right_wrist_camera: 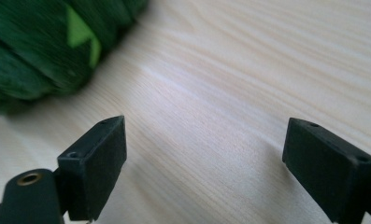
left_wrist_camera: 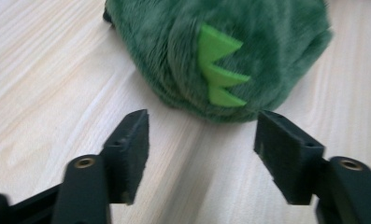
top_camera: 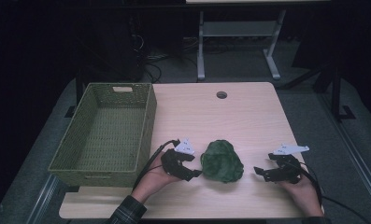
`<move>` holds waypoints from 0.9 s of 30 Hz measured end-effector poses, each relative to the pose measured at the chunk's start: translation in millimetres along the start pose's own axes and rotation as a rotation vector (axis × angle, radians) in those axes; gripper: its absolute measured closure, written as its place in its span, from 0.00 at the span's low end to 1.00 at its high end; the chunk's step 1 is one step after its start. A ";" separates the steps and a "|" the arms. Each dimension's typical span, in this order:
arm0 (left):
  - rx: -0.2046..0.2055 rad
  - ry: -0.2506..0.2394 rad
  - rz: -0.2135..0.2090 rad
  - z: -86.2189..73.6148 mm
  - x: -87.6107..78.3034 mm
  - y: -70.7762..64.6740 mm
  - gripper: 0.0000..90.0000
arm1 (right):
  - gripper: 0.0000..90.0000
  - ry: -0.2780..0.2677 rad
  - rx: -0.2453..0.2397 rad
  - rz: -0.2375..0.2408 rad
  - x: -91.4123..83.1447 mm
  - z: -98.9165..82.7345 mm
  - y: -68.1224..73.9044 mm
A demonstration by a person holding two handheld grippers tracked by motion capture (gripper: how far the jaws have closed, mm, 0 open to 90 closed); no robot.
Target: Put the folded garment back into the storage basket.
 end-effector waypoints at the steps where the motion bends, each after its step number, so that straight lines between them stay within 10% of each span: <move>1: 0.005 0.003 -0.010 2.2 -1.5 0.3 0.34 | 0.13 0.013 -0.005 -0.022 3.4 -0.8 1.1; 27: 0.259 0.125 -0.035 58.2 26.4 -11.1 0.15 | 0.08 -0.013 -0.021 -0.032 7.4 -3.2 5.1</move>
Point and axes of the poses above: each handheld gripper's, and its own axes: x roughly forward along the jaws, z roughly out of its top, y roughly to its left, the point moved 2 cm from there along x, roughly forward along the jaws
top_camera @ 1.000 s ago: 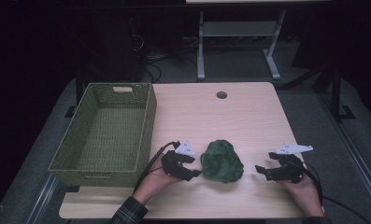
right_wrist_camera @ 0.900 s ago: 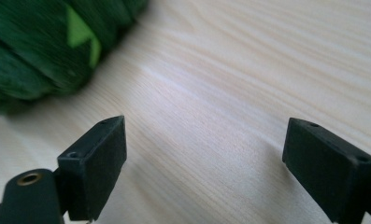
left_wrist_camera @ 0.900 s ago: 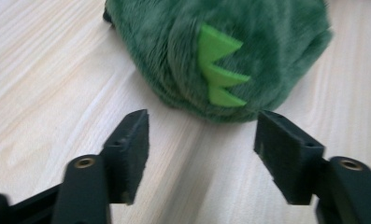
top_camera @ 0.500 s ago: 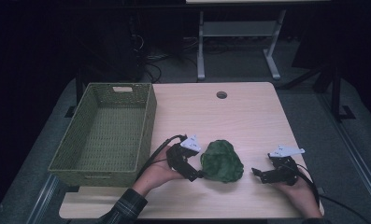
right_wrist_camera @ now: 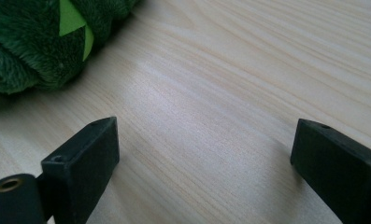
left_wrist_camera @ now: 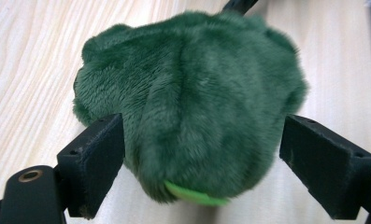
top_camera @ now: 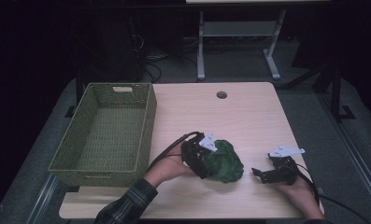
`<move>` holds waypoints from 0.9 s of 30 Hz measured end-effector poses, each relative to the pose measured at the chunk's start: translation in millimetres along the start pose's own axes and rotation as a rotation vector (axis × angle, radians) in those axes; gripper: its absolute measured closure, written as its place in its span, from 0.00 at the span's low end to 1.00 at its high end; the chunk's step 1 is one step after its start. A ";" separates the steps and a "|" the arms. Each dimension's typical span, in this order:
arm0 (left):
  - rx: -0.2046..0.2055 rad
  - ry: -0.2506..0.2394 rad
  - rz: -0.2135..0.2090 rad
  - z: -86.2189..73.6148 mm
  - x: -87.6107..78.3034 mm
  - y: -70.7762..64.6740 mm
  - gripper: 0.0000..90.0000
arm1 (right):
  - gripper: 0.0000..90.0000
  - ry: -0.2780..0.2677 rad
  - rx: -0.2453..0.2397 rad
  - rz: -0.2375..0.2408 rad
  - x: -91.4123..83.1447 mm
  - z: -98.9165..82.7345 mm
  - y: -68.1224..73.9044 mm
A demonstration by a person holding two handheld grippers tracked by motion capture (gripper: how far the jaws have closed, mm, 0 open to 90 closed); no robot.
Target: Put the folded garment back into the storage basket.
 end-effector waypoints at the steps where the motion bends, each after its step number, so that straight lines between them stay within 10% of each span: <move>1: -0.007 0.000 -0.007 0.8 3.7 0.1 0.15 | 0.08 0.000 0.000 0.000 0.1 0.0 0.1; 27: -0.027 0.117 -0.020 -6.6 59.0 6.6 0.14 | 0.09 -0.002 -0.012 0.005 -0.1 -0.3 0.1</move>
Point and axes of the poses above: each handheld gripper's, and its own axes: x roughly forward along the jaws, z roughly out of its top, y roughly to its left, the point moved 2 cm from there along x, roughly forward along the jaws
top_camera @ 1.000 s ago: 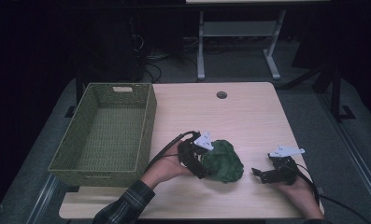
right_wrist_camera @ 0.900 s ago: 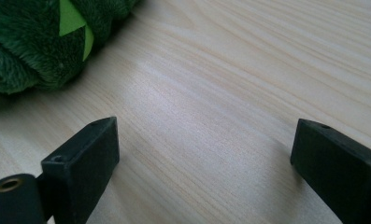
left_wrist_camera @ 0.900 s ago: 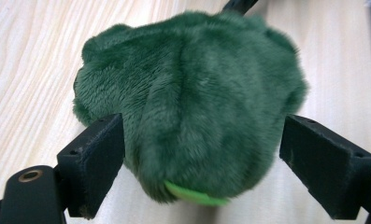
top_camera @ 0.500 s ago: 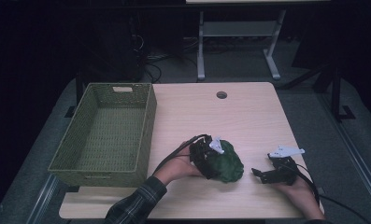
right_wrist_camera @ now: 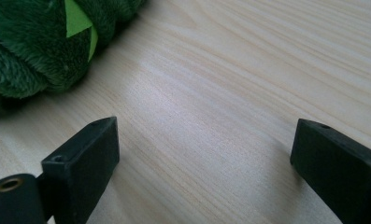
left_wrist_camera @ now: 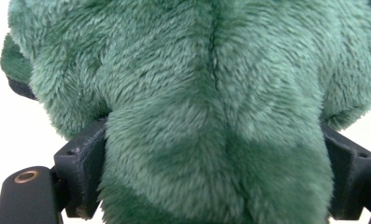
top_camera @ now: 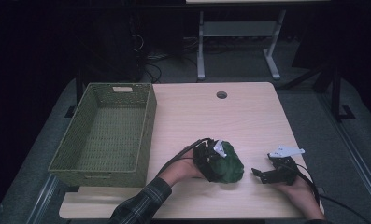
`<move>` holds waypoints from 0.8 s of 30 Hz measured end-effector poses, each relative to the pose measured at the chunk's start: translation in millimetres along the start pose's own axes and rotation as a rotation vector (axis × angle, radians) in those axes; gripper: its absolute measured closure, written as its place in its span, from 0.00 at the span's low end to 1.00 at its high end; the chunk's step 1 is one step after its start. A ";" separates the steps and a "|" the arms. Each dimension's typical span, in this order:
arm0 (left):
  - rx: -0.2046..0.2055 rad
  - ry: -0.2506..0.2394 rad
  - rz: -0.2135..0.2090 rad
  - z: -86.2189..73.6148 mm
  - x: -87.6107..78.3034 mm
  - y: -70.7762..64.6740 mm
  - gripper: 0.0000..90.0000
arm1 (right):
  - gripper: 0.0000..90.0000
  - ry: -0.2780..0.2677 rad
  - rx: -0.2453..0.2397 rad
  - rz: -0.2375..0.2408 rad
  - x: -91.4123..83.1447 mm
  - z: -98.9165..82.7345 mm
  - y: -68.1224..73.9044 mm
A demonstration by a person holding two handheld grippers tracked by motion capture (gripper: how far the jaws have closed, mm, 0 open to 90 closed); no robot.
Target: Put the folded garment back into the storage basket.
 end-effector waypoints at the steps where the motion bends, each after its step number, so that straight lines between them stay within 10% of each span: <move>1: -0.003 0.006 0.003 0.2 0.3 -0.4 0.14 | 0.09 0.000 0.000 0.000 0.0 0.0 0.0; 6: -0.014 -0.002 0.009 -0.6 -0.6 -2.1 0.21 | 0.09 0.000 0.000 0.000 0.0 0.0 0.0; 14: -0.029 -0.018 -0.014 -3.4 -8.4 1.7 0.61 | 0.09 0.001 0.000 0.000 0.0 0.0 0.0; 24: -0.050 -0.046 -0.014 -4.4 -14.0 1.8 0.65 | 0.09 0.000 0.000 0.000 0.0 0.0 0.0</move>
Point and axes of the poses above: each handheld gripper's, and its own axes: x roughly forward along the jaws, z roughly out of its top, y roughly to its left, the point moved 2 cm from there along x, roughly forward along the jaws
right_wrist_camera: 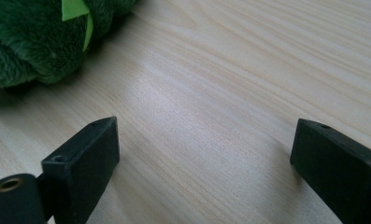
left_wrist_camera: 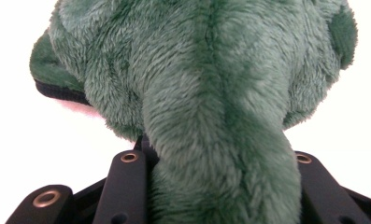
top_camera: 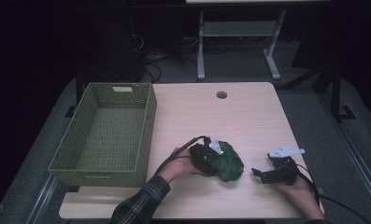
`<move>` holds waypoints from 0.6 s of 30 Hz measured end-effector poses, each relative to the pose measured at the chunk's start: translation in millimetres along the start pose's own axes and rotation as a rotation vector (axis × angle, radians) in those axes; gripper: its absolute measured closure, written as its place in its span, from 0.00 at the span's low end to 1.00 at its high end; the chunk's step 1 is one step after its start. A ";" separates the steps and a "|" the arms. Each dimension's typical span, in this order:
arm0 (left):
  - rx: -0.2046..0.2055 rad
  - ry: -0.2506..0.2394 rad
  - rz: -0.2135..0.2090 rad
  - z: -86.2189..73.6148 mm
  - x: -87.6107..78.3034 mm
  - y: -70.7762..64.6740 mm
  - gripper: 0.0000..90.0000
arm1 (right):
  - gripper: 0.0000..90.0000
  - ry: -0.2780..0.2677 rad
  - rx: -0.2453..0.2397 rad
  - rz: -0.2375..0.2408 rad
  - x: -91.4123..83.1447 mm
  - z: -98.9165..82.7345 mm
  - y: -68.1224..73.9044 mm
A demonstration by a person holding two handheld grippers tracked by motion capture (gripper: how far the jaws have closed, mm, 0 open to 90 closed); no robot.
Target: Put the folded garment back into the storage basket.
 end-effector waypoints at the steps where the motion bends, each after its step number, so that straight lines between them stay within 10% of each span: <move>1: -0.004 -0.002 0.000 0.3 -1.2 -0.1 0.65 | 0.09 0.000 0.000 0.000 0.0 0.0 0.0; 18: -0.057 -0.046 0.032 5.6 -46.9 -1.5 0.64 | 0.09 0.000 0.002 0.000 0.0 0.0 0.1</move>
Point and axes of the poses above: each handheld gripper's, and its own axes: x roughly forward along the jaws, z roughly out of its top, y roughly to its left, the point moved 2 cm from there along x, roughly forward along the jaws
